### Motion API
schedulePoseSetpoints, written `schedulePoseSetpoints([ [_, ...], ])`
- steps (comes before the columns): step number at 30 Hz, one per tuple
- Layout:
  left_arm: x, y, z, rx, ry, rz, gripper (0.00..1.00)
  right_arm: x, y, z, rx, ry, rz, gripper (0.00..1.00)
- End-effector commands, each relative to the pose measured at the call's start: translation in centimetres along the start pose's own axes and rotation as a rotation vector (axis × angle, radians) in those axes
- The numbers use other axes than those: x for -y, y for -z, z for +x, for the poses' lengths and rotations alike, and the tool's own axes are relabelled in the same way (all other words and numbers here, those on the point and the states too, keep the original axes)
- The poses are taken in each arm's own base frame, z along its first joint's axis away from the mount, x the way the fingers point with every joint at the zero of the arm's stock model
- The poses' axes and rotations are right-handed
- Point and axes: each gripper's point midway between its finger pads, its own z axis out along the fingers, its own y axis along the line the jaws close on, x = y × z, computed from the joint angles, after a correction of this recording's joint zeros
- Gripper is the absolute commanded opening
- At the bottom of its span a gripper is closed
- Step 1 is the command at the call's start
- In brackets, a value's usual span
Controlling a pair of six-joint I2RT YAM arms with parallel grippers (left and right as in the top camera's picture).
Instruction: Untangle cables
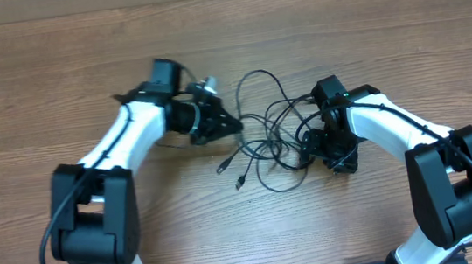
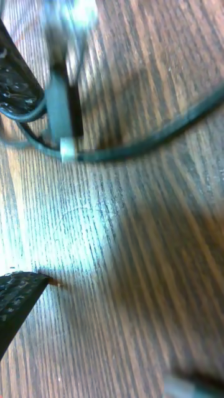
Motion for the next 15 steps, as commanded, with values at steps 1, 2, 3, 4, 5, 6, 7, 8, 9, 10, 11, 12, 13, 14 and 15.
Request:
schedulePoseSetpoints([
  [1,0.5,3.1,-1.4,0.055,-0.11,0.077,0.04,1.4,-1.3,0.6,-0.006,-0.036,0.05,0.78],
  [2,0.0,3.8,-1.7,0.071,-0.111,0.069,0.04,1.9,-1.5,0.6,0.004,-0.053,0.072,0.78],
  [3,-0.5,4.4,-1.9,0.085,-0.115,0.063,0.04,2.4,-1.6,0.6,0.013,-0.059,0.098,0.77],
  [4,-1.1,5.0,-2.1,0.099,-0.117,0.052,0.04,2.8,-1.6,0.6,0.02,-0.056,0.123,0.77],
  [5,-1.8,5.6,-2.4,0.115,-0.115,0.033,0.04,3.2,-1.5,0.6,0.027,-0.061,0.148,0.77],
  [6,-2.7,6.2,-2.7,0.132,-0.109,0.006,0.04,3.8,-1.4,0.6,0.035,-0.072,0.183,0.77],
  [7,-3.6,6.8,-3.0,0.149,-0.097,-0.027,0.04,4.4,-1.3,0.7,0.039,-0.074,0.214,0.78],
  [8,-4.5,7.3,-3.2,0.165,-0.081,-0.058,0.04,4.9,-1.2,0.8,0.039,-0.075,0.24,0.77],
  [9,-5.5,7.9,-3.4,0.183,-0.061,-0.099,0.04,5.5,-1.0,0.9,0.037,-0.078,0.268,0.78],
  [10,-6.4,8.4,-3.6,0.197,-0.046,-0.129,0.04,6.1,-0.7,1.0,0.033,-0.083,0.292,0.77],
  [11,-7.4,9.2,-3.9,0.218,-0.027,-0.164,0.04,6.6,-0.4,1.1,0.029,-0.089,0.319,0.77],
  [12,-7.9,9.7,-4.1,0.23,-0.015,-0.177,0.04,7.2,0.0,1.1,0.025,-0.097,0.346,0.77],
  [13,-8.3,10.3,-4.2,0.244,0.006,-0.177,0.04,7.7,0.5,1.0,0.025,-0.111,0.371,0.78],
  [14,-8.7,10.9,-4.2,0.256,0.03,-0.175,0.04,8.3,1.2,0.9,0.026,-0.135,0.399,0.78],
  [15,-9.0,11.3,-4.3,0.267,0.046,-0.176,0.04,8.7,1.7,0.8,0.027,-0.149,0.416,0.78],
])
